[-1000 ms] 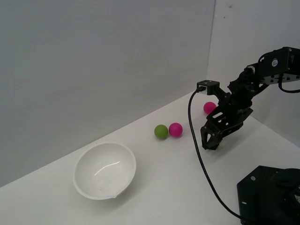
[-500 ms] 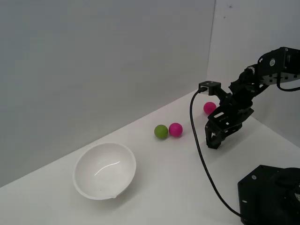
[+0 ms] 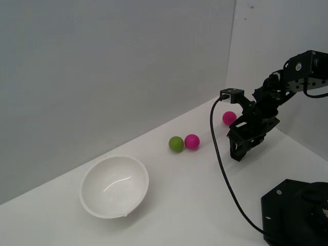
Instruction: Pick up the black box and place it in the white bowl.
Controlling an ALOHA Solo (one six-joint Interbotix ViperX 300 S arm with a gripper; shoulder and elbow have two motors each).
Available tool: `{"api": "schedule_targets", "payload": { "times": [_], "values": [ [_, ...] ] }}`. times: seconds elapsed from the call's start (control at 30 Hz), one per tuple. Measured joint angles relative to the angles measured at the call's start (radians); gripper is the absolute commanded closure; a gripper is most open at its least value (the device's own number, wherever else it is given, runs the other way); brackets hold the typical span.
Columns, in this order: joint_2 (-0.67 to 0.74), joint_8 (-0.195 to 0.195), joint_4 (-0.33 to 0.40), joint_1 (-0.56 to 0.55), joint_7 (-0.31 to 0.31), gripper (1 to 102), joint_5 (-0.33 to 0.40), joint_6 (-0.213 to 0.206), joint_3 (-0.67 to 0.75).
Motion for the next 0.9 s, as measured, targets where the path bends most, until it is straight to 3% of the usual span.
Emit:
{"api": "schedule_targets", "payload": {
  "times": [0.13, 0.23, 0.67, 0.9],
  "values": [
    [0.003, 0.000, 0.000, 0.000, 0.000, 90, 0.002, 0.000, 0.003],
    [0.005, 0.000, 0.000, -0.002, 0.005, 100, 0.000, 0.002, 0.003],
    [0.094, 0.000, -0.091, -0.008, 0.147, 100, -0.087, 0.012, 0.089],
    [0.181, -0.006, -0.135, -0.008, 0.163, 100, -0.130, 0.014, 0.179]
  ]
}}
